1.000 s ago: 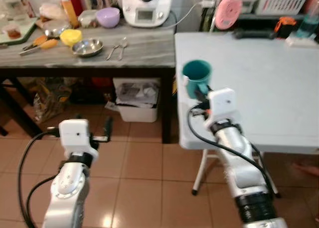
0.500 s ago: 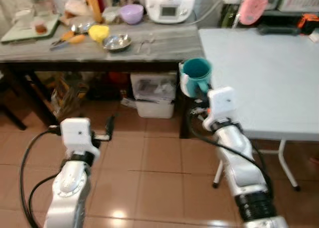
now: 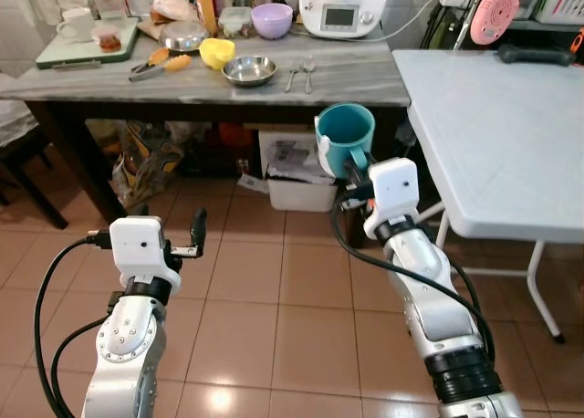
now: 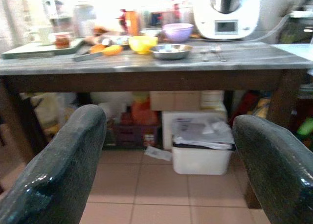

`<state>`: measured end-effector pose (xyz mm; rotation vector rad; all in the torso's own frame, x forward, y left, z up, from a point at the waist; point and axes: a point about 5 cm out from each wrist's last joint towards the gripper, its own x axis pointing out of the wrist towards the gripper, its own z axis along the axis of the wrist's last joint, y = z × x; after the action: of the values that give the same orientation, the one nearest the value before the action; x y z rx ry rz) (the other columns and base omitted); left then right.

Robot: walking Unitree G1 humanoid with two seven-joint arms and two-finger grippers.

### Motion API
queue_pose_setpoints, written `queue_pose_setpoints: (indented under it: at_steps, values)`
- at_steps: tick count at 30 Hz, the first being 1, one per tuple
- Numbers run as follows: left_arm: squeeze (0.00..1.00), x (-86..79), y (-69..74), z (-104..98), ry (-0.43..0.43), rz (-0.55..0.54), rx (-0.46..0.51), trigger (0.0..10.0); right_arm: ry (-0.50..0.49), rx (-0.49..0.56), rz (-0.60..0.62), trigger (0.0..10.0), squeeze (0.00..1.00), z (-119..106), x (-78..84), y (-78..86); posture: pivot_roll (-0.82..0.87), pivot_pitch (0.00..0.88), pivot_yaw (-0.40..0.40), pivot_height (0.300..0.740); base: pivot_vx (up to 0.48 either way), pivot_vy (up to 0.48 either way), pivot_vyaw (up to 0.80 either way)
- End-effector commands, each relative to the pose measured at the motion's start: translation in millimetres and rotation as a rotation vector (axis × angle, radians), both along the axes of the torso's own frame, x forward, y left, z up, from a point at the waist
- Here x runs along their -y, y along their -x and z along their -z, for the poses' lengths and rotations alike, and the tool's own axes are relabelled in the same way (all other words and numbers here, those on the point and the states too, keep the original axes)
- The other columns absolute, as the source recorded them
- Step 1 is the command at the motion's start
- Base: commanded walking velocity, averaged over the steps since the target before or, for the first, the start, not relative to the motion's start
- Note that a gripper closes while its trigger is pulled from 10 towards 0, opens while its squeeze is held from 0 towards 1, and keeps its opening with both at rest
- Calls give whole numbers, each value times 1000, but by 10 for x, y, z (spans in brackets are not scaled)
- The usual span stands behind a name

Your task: Setting the table

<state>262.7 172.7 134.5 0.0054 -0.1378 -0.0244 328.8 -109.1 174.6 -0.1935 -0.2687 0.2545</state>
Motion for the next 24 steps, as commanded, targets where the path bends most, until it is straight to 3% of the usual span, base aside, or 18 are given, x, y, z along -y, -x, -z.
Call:
queue_pose_setpoints:
  at_steps: [1,10,24]
  values:
    - [0,8,8,-28,-2,13,16,10000,1,17,0,10000,0,-31,14,-4,-85,63,46,740,0,0,0]
    - [0,79,14,-30,18,54,23,10000,5,13,-4,10000,0,-8,16,8,-91,61,49,740,0,0,0]
    - [0,103,24,-19,33,81,16,10000,7,14,-4,10000,0,-7,18,19,-93,69,56,740,282,0,0]
